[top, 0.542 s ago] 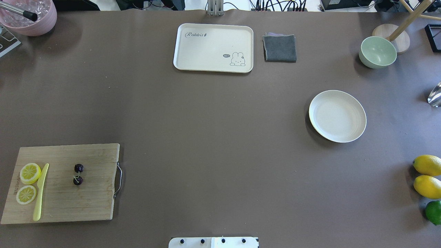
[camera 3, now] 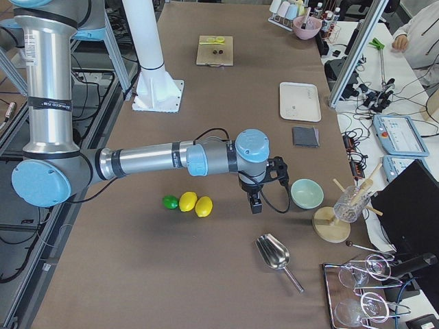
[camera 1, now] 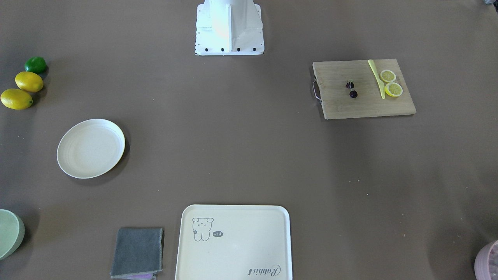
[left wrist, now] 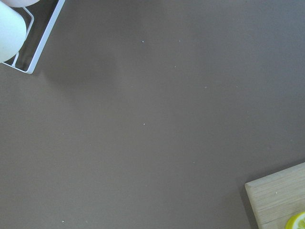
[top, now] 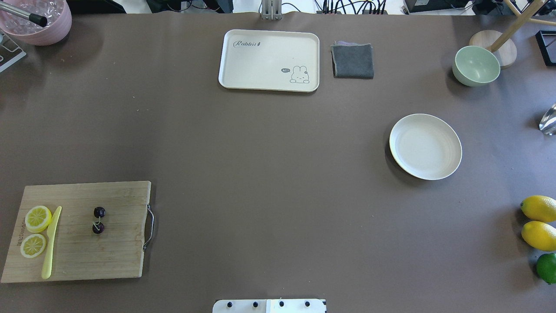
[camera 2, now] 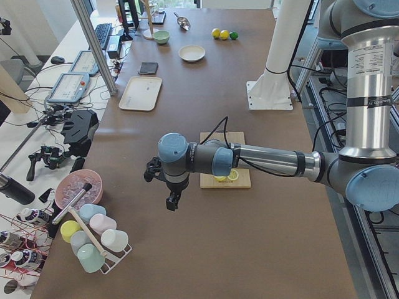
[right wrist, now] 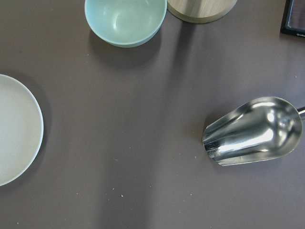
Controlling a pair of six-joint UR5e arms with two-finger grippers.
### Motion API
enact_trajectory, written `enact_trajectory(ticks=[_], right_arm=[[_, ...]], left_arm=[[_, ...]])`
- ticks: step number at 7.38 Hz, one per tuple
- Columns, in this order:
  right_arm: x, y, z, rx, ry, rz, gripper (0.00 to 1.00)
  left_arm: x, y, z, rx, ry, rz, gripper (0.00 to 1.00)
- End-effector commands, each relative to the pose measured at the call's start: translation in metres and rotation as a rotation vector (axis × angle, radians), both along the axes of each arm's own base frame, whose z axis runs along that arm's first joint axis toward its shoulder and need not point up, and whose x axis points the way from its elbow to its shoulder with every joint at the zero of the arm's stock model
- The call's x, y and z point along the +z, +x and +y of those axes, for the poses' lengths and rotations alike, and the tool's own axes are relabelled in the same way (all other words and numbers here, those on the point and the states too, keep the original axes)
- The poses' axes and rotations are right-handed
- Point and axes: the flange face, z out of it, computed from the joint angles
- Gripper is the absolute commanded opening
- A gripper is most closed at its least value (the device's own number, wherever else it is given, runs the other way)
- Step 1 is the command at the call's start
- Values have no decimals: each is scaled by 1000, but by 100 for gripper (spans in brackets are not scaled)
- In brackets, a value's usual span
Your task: Place red cherry on plate
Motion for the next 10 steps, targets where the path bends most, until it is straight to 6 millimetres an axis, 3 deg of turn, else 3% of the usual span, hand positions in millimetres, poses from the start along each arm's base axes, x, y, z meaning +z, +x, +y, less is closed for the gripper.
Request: enact_trajectory(ticks=[1,4,10], right_arm=[[1,0,3,0,-2,0,100],[5,-1,4,-1,-9,0,100],[11,-3,13,-6,-18,-20,100]], left_arm=[[-1,0,0,-8,-3,-1,98],[-14,0,-3,-9,25,7,98],[-11,0,-5,-5,42,10,98]])
